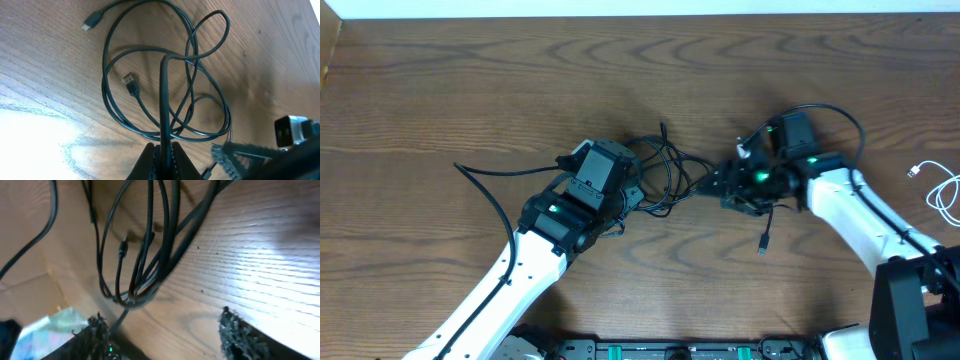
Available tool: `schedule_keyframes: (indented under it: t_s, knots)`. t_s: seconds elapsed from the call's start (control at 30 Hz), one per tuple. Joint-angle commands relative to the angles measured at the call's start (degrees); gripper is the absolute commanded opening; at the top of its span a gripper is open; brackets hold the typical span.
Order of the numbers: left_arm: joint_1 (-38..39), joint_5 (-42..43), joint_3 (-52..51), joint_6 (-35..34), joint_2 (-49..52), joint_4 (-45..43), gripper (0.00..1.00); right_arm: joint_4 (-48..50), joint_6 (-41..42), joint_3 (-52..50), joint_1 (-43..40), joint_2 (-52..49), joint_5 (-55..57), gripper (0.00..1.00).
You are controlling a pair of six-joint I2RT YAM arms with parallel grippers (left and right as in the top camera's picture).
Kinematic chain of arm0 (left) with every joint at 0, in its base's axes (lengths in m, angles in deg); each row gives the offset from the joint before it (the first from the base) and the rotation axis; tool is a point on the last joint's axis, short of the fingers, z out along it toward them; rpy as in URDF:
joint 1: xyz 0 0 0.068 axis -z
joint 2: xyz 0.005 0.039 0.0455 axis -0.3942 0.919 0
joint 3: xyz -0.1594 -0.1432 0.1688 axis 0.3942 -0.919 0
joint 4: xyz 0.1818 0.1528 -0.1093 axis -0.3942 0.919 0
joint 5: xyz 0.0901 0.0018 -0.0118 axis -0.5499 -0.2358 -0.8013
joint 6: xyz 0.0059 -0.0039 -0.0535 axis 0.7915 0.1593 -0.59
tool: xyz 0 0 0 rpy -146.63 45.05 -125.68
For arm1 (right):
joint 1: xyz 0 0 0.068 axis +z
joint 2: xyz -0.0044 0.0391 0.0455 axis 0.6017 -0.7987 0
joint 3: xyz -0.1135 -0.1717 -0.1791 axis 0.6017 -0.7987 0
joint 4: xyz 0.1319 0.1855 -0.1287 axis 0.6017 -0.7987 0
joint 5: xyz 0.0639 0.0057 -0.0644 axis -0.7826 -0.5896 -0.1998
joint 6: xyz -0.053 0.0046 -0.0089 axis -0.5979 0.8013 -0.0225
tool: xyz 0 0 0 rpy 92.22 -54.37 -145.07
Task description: Untangle cables
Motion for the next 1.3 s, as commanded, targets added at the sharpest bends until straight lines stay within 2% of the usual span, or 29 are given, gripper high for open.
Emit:
schedule_keyframes:
  t_s: [0.0, 0.2, 0.7, 0.87, 0.97, 1.07, 1.13, 1.27]
  knots:
    - [-0.24, -0.70, -0.02, 0.37, -0.37, 0.04, 0.08, 2.25, 7.34, 0.09, 2.93, -0.11, 6.78, 0.64]
    - [-0.24, -0.70, -0.02, 0.37, -0.37, 0.92, 0.08, 9.46, 11.69, 0.09, 4.79, -0.20, 9.20, 0.49]
    - [-0.24, -0.72, -0.02, 0.37, -0.37, 0.85, 0.08, 9.38, 16.39, 0.07, 6.40, -2.12, 10.80, 0.39]
    - [-0.24, -0.72, -0.02, 0.37, -0.37, 0.85, 0.08, 11.61, 16.39, 0.07, 7.34, -3.63, 10.99, 0.22]
    - [-0.24, -0.72, -0.02, 0.37, -0.37, 0.85, 0.08, 12.09, 16.39, 0.07, 7.67, -4.20, 11.08, 0.02]
    - [-0.24, -0.72, -0.02, 0.39, -0.37, 0.92, 0.08, 14.60, 14.84, 0.07, 7.54, -4.15, 10.51, 0.01]
    - [-0.24, -0.72, -0.02, 0.37, -0.37, 1.18, 0.08, 19.39, 11.65, 0.11, 6.84, -4.02, 6.71, 0.01]
    - [-0.24, -0.76, -0.02, 0.39, -0.35, 2.36, 0.08, 26.36, 11.17, 0.15, 3.80, -2.60, -0.87, 0.01]
